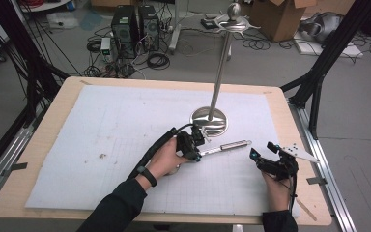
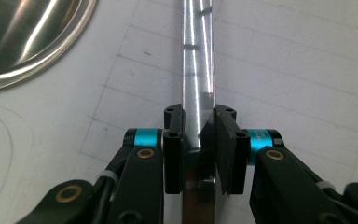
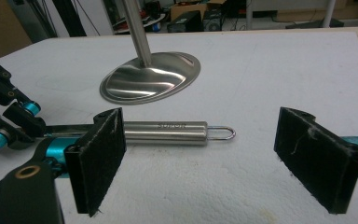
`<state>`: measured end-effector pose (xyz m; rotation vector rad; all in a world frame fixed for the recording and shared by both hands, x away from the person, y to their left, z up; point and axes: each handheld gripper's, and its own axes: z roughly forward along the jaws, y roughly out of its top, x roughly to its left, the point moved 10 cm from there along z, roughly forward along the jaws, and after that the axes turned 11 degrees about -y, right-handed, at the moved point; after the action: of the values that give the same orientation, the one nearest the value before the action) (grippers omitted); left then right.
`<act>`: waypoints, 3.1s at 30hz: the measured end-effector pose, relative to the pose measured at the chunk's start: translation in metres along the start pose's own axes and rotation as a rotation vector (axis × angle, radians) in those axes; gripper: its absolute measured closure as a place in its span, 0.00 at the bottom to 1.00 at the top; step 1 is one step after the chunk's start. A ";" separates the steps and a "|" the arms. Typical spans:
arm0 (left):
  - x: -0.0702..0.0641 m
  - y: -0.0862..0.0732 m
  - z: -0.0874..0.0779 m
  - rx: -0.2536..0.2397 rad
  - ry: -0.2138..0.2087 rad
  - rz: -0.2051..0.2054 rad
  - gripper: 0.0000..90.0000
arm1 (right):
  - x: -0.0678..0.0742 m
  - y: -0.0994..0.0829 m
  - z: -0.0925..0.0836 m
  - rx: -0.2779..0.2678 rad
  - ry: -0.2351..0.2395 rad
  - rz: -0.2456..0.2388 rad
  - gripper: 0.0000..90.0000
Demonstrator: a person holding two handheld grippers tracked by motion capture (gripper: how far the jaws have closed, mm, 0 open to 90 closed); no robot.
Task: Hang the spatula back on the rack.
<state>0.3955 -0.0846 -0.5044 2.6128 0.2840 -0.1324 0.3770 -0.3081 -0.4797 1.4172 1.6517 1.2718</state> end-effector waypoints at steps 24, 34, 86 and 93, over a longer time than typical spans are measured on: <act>-0.003 0.001 -0.040 -0.139 0.033 0.038 0.83 | -0.015 0.011 -0.012 -0.103 -0.027 0.109 0.18; -0.003 -0.011 -0.099 -0.304 0.108 0.064 0.83 | -0.015 0.009 -0.011 -0.087 -0.025 0.120 0.18; -0.009 -0.058 -0.236 -1.090 0.395 0.093 0.83 | -0.014 0.006 -0.009 -0.070 -0.022 0.119 0.18; -0.006 -0.048 -0.228 -1.107 0.362 0.087 0.83 | -0.014 0.006 -0.009 -0.071 -0.022 0.119 0.18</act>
<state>0.3884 0.0678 -0.3284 1.5223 0.2596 0.4200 0.3748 -0.3243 -0.4725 1.4997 1.5122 1.3617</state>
